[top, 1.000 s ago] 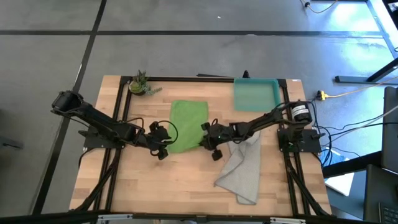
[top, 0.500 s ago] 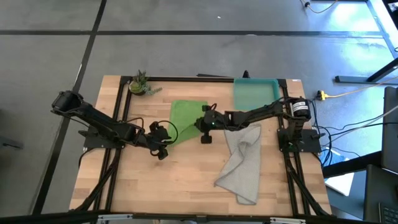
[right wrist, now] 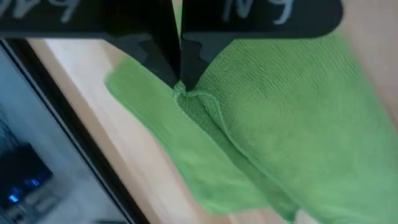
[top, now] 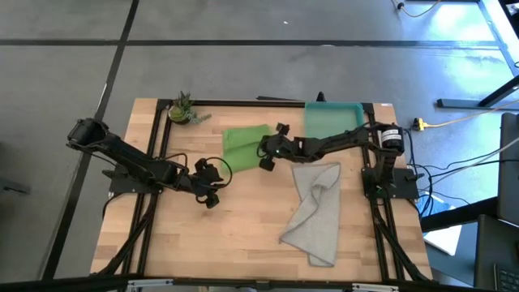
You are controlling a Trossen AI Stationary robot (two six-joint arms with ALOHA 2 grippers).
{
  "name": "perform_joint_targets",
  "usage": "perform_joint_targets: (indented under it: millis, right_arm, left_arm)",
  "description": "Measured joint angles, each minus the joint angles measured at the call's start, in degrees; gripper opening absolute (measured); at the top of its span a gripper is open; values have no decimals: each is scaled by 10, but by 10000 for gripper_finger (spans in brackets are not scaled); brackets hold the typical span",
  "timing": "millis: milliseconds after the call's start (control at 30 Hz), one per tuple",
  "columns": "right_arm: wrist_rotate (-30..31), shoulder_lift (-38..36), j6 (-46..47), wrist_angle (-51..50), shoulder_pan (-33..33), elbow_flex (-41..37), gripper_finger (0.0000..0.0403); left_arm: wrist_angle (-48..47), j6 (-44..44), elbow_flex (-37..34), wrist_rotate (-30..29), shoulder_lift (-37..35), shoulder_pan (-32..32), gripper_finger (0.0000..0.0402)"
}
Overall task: Roll microfiber towels into tight, uniform cylinder then place into a basket
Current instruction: Roll the green microfiber cloth
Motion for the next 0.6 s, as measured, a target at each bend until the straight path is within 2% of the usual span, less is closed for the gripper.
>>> perform_joint_targets:
  millis: [233, 467, 600]
  right_arm:
    - [7, 0, 42, -34, -25, 0, 1]
    - [-57, 0, 42, -51, -27, 0, 7]
    - [-62, 0, 46, -56, -27, 0, 21]
  left_arm:
    - [0, -3, 0, 0, 0, 0, 90]
    - [0, -3, 0, 0, 0, 0, 90]
    - [0, -3, 0, 0, 0, 0, 90]
